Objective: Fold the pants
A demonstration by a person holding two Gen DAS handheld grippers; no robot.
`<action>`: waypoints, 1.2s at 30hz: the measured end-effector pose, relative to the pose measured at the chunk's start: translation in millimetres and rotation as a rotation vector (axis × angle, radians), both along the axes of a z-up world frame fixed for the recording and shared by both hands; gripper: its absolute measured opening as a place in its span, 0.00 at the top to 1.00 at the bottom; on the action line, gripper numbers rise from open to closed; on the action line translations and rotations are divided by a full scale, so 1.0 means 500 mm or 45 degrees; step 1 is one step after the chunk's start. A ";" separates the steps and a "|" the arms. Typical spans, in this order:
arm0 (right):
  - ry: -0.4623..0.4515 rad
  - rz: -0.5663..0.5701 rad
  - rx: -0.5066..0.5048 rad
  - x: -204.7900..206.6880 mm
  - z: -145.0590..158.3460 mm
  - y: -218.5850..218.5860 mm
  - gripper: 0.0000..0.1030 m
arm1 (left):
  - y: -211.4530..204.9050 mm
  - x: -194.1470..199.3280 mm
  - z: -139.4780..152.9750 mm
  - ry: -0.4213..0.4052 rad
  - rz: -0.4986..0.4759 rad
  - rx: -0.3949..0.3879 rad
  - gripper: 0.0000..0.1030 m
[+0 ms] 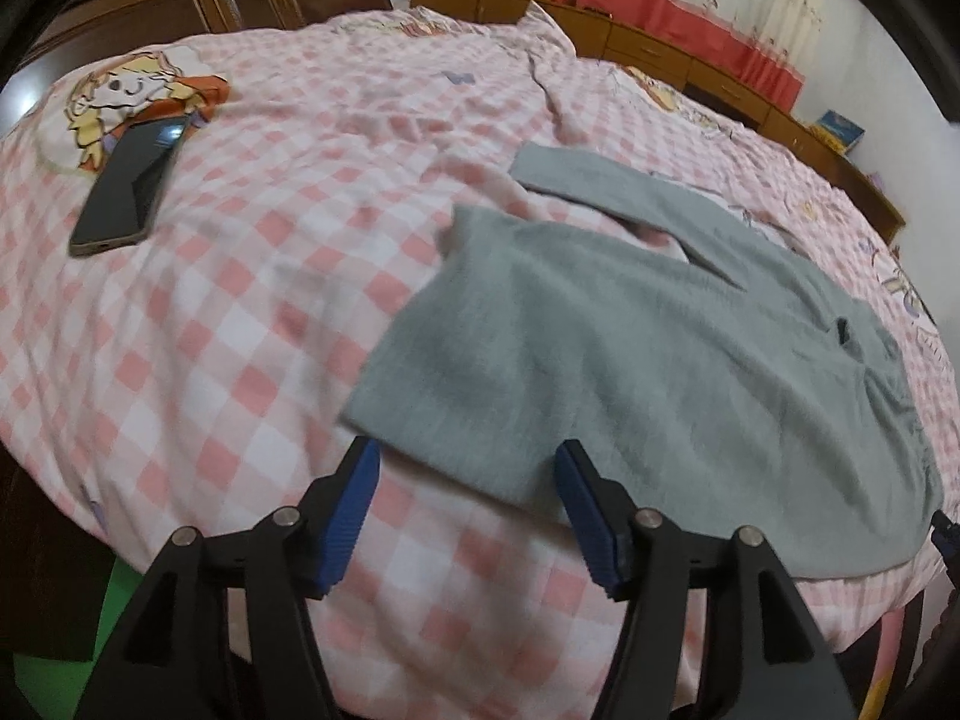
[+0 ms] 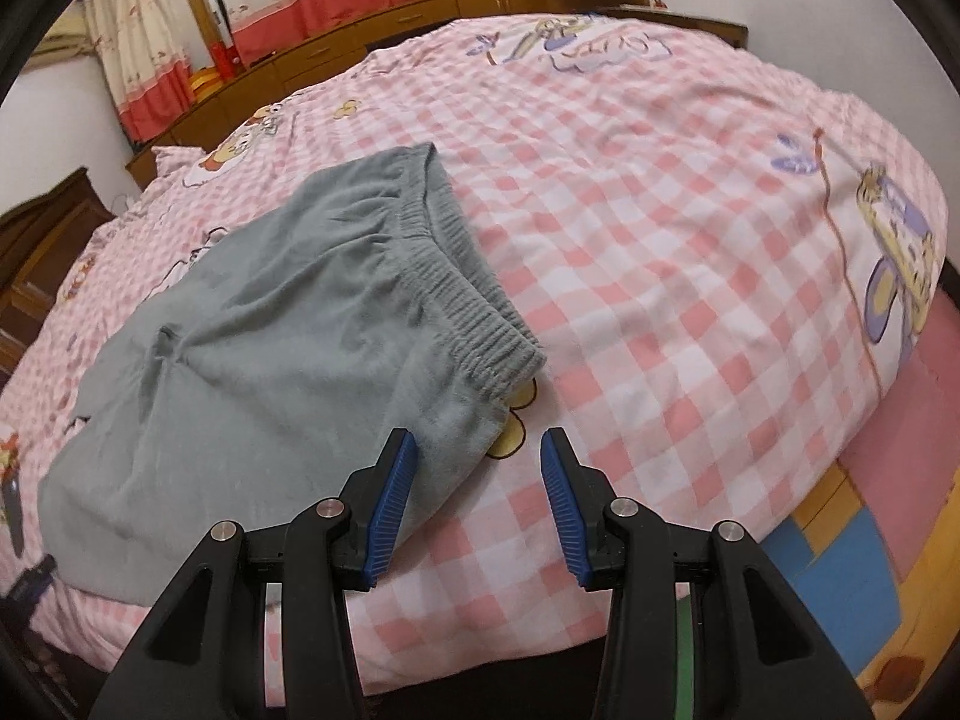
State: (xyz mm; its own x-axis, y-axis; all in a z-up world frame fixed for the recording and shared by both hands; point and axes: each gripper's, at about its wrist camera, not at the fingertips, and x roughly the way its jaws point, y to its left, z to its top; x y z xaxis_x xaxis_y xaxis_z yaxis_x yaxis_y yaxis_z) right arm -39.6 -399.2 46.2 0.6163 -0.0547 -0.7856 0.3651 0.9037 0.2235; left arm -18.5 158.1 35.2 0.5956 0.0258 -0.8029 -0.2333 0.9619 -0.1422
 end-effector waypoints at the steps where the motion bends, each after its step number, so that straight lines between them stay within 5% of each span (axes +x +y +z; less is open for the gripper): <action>1: 0.005 -0.006 0.017 0.004 -0.006 -0.004 0.57 | -0.002 0.007 -0.007 0.013 0.004 -0.011 0.38; 15: -0.011 -0.075 0.219 0.029 -0.032 -0.034 0.57 | 0.015 0.043 -0.010 -0.028 0.140 -0.209 0.38; 17: -0.010 -0.080 0.217 0.031 -0.035 -0.032 0.57 | 0.009 0.043 -0.009 -0.030 0.131 -0.185 0.45; 19: -0.009 -0.072 0.208 0.032 -0.034 -0.028 0.59 | 0.002 0.044 -0.004 -0.041 0.096 -0.156 0.73; 22: -0.004 -0.041 0.209 0.035 -0.030 -0.023 0.76 | -0.005 0.044 0.006 -0.057 0.042 -0.153 0.91; 24: -0.007 -0.026 0.216 0.035 -0.027 -0.021 0.93 | -0.008 0.038 0.013 -0.079 0.033 -0.134 0.94; 36: -0.168 0.011 0.222 -0.029 0.082 -0.029 0.95 | 0.028 -0.024 0.128 -0.224 0.027 -0.133 0.95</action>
